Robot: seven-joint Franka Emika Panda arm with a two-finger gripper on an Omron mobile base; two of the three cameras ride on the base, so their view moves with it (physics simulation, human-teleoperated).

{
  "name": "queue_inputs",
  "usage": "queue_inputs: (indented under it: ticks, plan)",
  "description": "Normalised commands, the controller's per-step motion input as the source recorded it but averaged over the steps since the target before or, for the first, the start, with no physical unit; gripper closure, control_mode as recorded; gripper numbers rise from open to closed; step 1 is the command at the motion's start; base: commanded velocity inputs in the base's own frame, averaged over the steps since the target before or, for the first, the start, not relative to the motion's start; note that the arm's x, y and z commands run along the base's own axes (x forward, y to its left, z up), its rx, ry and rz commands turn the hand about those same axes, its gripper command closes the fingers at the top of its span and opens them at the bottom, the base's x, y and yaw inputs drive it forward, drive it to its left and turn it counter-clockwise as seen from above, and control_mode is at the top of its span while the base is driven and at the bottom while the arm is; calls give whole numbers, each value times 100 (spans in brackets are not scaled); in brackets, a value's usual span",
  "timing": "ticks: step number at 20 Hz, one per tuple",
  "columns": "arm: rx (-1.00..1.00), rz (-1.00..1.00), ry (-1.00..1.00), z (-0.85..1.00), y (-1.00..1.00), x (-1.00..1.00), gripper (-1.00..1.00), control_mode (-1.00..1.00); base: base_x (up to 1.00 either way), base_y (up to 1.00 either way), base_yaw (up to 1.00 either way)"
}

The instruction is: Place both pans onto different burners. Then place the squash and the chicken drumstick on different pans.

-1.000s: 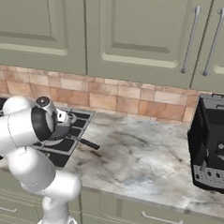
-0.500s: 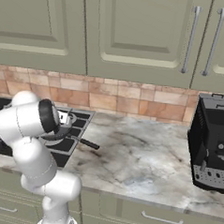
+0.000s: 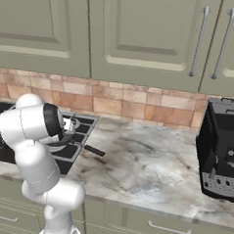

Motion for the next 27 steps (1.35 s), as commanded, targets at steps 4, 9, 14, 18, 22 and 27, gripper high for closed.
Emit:
queue_inputs:
  ticks: [4, 9, 14, 18, 22, 27]
  plan:
    - [0, 0, 0, -1, 1, 0, 100, -100, 0, 0, 0]
    - [0, 0, 0, 0, 3, 0, -100, -100, 0, 0, 0]
    - [0, 1, 0, 4, 0, 0, -100, -100, 0, 0, 0]
    - [-1, 0, -14, 35, 0, -13, -100, -100, 0, 0, 0]
    - [0, 0, -20, 56, 0, -22, -100, -100, 0, 0, 0]
    - [0, 0, -12, 46, -3, -30, -100, -100, 0, 0, 0]
